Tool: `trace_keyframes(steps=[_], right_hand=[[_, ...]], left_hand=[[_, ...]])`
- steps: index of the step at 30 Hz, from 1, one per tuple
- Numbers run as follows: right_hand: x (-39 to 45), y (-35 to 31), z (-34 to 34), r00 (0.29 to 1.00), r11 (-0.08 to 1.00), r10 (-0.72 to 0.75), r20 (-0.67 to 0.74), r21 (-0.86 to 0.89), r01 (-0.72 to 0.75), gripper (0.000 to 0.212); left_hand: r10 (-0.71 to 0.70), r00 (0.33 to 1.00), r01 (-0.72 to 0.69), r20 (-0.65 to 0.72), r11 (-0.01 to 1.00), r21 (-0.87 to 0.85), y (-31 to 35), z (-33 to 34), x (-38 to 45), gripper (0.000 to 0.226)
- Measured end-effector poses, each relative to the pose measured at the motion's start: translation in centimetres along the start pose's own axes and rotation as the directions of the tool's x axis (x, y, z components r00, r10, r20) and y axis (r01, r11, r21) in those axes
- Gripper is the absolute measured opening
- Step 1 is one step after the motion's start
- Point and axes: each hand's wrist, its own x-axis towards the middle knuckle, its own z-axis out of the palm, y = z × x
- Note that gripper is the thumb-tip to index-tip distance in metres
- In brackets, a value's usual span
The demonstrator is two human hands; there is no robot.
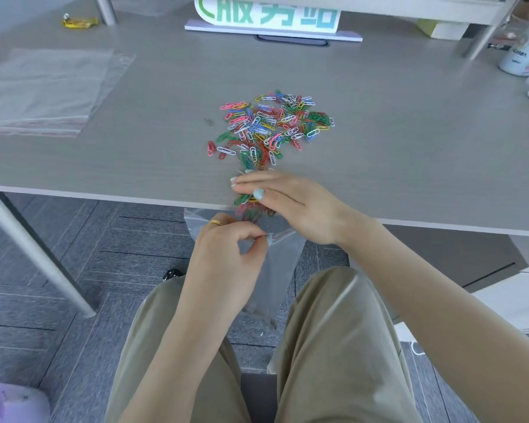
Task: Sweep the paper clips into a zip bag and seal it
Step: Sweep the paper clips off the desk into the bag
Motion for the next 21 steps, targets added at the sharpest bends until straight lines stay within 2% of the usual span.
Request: trace_keyframes(steps=[3,5,7,9,11,13,17,21], right_hand=[[-0.8,0.0,0.1,1.000,0.995,-0.029,0.002,0.098,0.029,0.041],[-1.0,0.2,-0.4,0.996,0.976,-0.007,-0.087,0.217,0.025,0.041],[-1.2,0.9,-1.1,0.981,0.977,0.075,-0.179,0.210,-0.037,0.045],[-1.6,1.6,-1.7,0.971,0.988,0.140,-0.193,0.098,-0.123,0.050],[-2.0,1.8,-1.8,0.981,0.986,0.137,-0.141,-0.077,-0.149,0.054],[-2.4,1.6,-1.4,0.992,0.968,0.100,-0.081,-0.223,-0.116,0.055],[-3.2,1.2,-0.7,0.999,0.911,0.031,-0.036,-0.410,-0.043,0.061],[-3.6,0.8,-0.1,1.000,0.858,-0.022,-0.006,-0.513,0.015,0.065]], left_hand=[[0.018,1.000,-0.018,0.001,1.000,0.008,0.3,0.1,0.0,0.009],[0.014,1.000,-0.014,-0.005,1.000,0.003,0.3,0.1,0.0,0.008],[0.002,1.000,-0.002,-0.001,1.000,-0.003,0.2,0.2,-0.1,0.008],[-0.007,1.000,0.007,0.007,1.000,-0.010,0.2,0.3,-0.2,0.009],[-0.013,1.000,0.013,0.006,1.000,-0.010,0.3,0.4,-0.2,0.009],[-0.014,1.000,0.014,0.002,1.000,-0.011,0.3,0.4,-0.2,0.008],[-0.003,1.000,0.003,-0.007,1.000,-0.017,0.6,0.1,-0.2,0.008],[0.003,1.000,-0.003,-0.001,1.000,-0.014,0.7,-0.1,-0.2,0.008]])
